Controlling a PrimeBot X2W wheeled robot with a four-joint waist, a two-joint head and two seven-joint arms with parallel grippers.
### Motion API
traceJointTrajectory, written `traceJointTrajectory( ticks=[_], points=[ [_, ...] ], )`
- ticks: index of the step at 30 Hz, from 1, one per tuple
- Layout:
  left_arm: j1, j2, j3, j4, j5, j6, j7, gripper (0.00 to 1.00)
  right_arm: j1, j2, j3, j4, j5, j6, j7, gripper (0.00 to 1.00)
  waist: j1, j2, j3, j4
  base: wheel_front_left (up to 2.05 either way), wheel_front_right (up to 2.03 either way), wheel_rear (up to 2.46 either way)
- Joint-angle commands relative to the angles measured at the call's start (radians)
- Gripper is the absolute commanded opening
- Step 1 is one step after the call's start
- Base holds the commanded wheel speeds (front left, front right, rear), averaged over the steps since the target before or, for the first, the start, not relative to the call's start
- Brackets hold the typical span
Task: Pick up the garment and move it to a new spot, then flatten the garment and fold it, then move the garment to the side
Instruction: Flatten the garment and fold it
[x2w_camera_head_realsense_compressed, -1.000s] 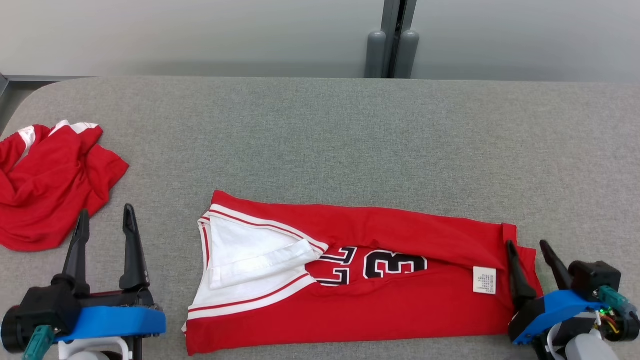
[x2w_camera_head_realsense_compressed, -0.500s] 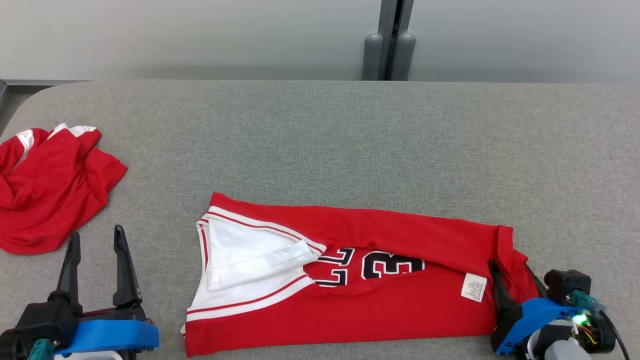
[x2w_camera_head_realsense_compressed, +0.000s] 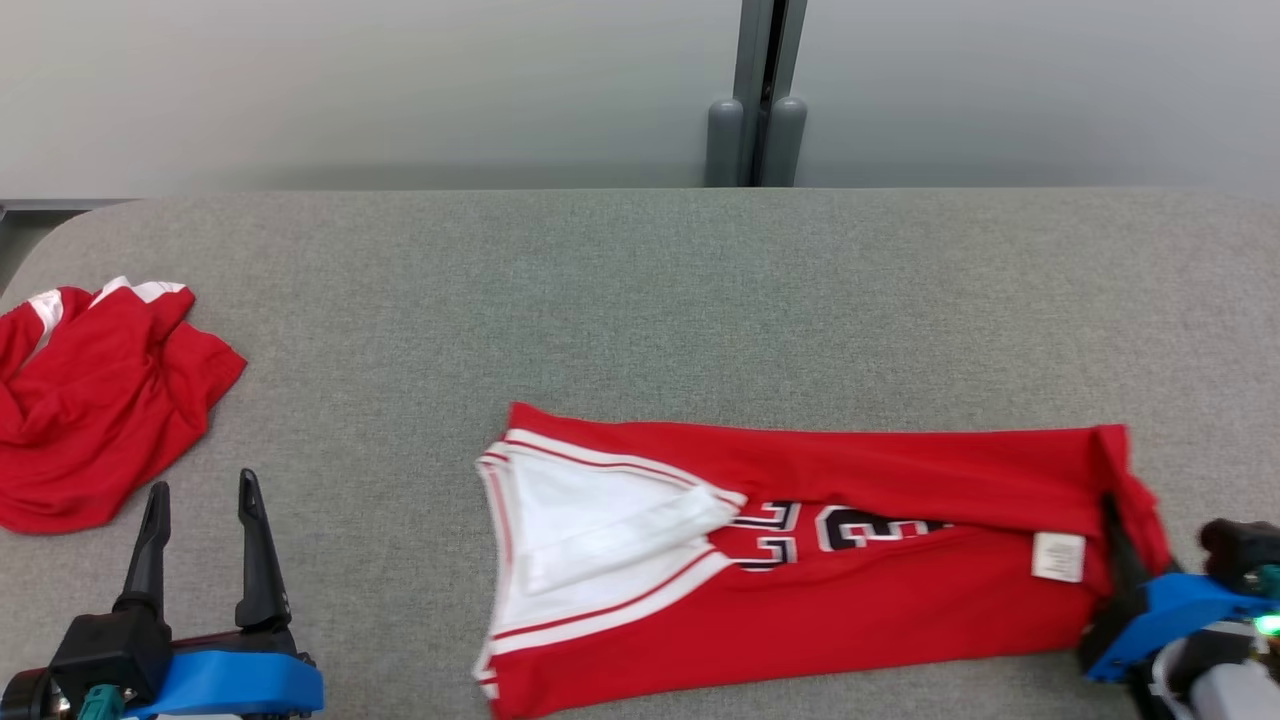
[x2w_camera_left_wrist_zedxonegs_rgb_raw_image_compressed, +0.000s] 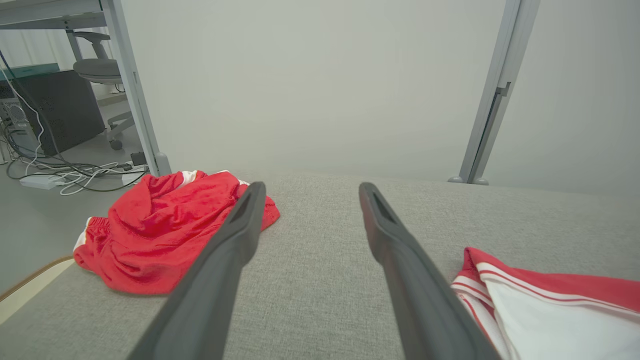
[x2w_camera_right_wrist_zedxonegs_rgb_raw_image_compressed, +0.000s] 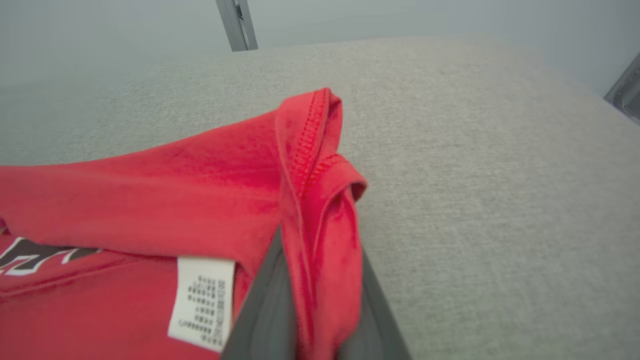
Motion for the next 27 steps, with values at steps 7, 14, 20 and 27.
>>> traceJointTrajectory(
  ticks=[7, 14, 20, 27],
  points=[
    [0.007, 0.008, -0.007, 0.005, 0.014, -0.005, -0.004, 1.0, 0.031, -0.104, -0.078, -0.024, 0.013, -0.001, 0.0, 0.0, 0.0, -0.0001, -0.011, -0.006, 0.0, 0.0, 0.0],
    [0.016, 0.009, 0.005, -0.003, 0.012, -0.005, -0.004, 1.0, 0.04, -0.075, -0.05, -0.1, 0.033, -0.001, 0.012, 0.0, 0.0, -0.0001, -0.016, -0.013, 0.0, 0.0, 0.0],
    [0.017, 0.008, -0.002, -0.005, 0.011, -0.005, -0.004, 1.0, 0.08, -0.005, -0.002, -0.238, 0.087, -0.001, 0.046, 0.0, 0.0, -0.0001, -0.016, -0.013, 0.0, 0.0, 0.0],
    [0.013, 0.007, -0.004, -0.006, 0.012, -0.005, -0.004, 1.0, 0.11, 0.065, 0.127, -0.411, 0.107, -0.001, 0.106, 0.0, 0.0, -0.0001, -0.014, -0.017, 0.0, 0.0, 0.0]
  ],
)
